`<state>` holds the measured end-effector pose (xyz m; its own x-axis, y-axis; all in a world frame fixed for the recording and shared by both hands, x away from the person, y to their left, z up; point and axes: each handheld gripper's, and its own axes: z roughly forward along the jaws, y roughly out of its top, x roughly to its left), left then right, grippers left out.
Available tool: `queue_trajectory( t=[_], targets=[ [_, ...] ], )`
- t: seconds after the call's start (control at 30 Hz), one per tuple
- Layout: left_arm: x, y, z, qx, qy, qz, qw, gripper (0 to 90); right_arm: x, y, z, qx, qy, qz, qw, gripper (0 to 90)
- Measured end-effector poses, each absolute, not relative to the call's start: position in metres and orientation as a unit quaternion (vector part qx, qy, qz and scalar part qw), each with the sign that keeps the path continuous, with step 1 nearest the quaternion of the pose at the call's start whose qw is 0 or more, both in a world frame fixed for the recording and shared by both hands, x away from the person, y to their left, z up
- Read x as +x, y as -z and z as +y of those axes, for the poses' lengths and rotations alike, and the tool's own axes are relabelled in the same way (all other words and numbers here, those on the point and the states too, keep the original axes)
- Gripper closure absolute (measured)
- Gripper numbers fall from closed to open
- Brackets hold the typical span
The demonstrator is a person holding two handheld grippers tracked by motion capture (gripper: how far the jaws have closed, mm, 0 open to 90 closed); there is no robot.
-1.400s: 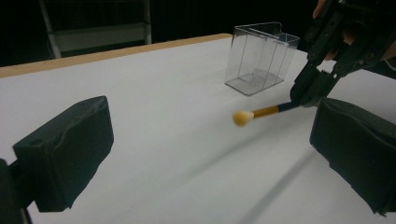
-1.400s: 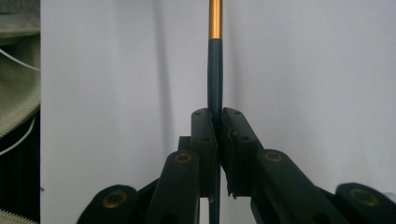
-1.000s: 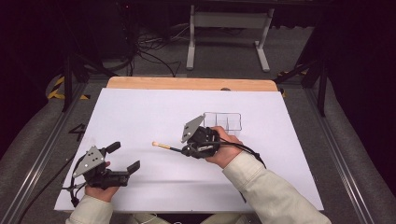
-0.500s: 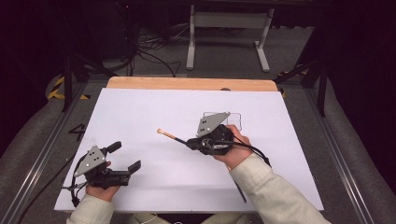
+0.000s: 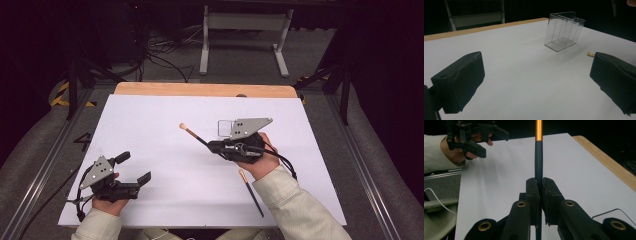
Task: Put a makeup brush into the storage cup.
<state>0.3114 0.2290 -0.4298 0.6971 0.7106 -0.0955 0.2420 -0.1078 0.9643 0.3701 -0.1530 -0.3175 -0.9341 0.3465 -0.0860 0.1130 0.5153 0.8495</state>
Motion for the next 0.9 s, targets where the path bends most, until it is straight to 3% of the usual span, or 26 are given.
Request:
queue_trajectory(
  t=[0.9],
  targets=[
    [0.312, 0.430, 0.229, 0.717, -0.202, 0.332, 0.579, 0.4, 0.371, 0.325, -0.211, 0.175, -0.624, 0.735, 0.201, 83.7]
  ],
)
